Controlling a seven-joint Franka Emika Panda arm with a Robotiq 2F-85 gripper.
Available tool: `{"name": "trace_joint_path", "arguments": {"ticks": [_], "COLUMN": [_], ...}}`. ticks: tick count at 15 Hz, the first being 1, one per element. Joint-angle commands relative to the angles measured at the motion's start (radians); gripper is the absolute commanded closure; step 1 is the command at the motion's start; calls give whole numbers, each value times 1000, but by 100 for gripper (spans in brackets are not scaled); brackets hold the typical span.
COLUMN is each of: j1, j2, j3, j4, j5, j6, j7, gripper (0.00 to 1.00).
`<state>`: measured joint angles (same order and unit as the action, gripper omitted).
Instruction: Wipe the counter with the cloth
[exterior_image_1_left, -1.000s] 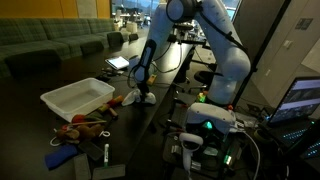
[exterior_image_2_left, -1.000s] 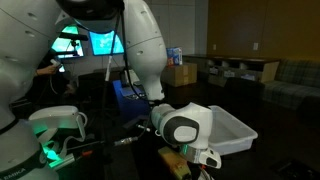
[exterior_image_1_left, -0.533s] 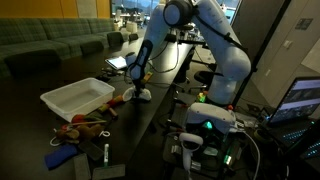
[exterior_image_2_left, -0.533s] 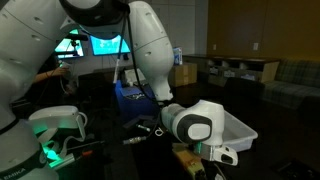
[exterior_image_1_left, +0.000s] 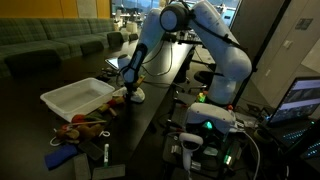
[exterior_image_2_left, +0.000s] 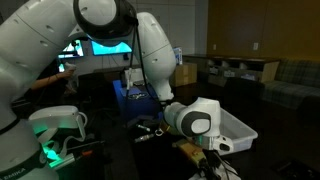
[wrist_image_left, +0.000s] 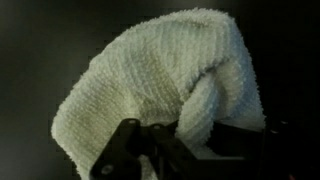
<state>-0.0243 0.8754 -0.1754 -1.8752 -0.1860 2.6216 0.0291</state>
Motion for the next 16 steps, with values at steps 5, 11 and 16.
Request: {"name": "trace_joint_path", "arguments": {"ticks": [5, 11, 16], "j1": [41, 54, 79], "j2": [37, 14, 7], "j3": [96, 189, 277], "j4": [19, -4, -11], "j5": [18, 37, 59], "j6": [15, 15, 17], "j7": [-12, -46, -61], "gripper": [99, 99, 99]}}
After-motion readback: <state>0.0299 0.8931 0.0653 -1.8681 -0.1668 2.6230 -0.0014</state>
